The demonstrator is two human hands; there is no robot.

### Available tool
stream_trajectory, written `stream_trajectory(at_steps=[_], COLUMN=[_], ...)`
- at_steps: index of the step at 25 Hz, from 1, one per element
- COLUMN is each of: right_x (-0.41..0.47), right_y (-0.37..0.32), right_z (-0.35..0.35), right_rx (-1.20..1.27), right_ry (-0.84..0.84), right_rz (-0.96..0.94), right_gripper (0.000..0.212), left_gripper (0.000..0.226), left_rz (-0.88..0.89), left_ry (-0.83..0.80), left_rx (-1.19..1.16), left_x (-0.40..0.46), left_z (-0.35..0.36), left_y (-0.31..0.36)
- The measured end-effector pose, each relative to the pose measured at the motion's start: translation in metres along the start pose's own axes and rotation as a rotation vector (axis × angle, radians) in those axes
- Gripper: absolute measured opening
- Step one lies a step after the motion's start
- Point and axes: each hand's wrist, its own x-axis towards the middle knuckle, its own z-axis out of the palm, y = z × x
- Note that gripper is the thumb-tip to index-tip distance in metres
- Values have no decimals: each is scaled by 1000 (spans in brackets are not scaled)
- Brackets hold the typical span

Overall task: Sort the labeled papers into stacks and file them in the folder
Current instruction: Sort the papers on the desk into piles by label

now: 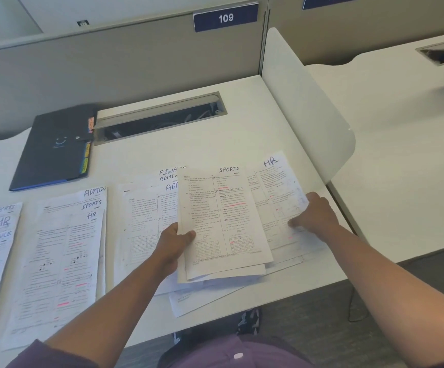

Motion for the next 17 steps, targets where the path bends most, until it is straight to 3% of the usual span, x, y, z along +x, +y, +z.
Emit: stream_trajectory(at_steps=[5,10,12,15,17], right_x=[-1,-6,-4,8,17], right_y=[-5,-11,-12,-10,-9], right_z=[5,17,19,6,-6], right_rx=[215,435,413,325,321], right_ry=[-81,-332,-255,37,141], right_rz=[-41,15,6,-59,-71], right_gripper=[51,15,13,11,13], left_gripper=[24,24,24,24,24], left_rz=[-13,-27,-23,-8,0], left_ry=[-19,-38,-40,-44,-46], left_rx=[-14,-46,-52,-60,-62], left_x=[4,5,6,5,4], left_z=[-2,-3,-3,-4,-5], left_y=[-6,-9,-9,-7,-4])
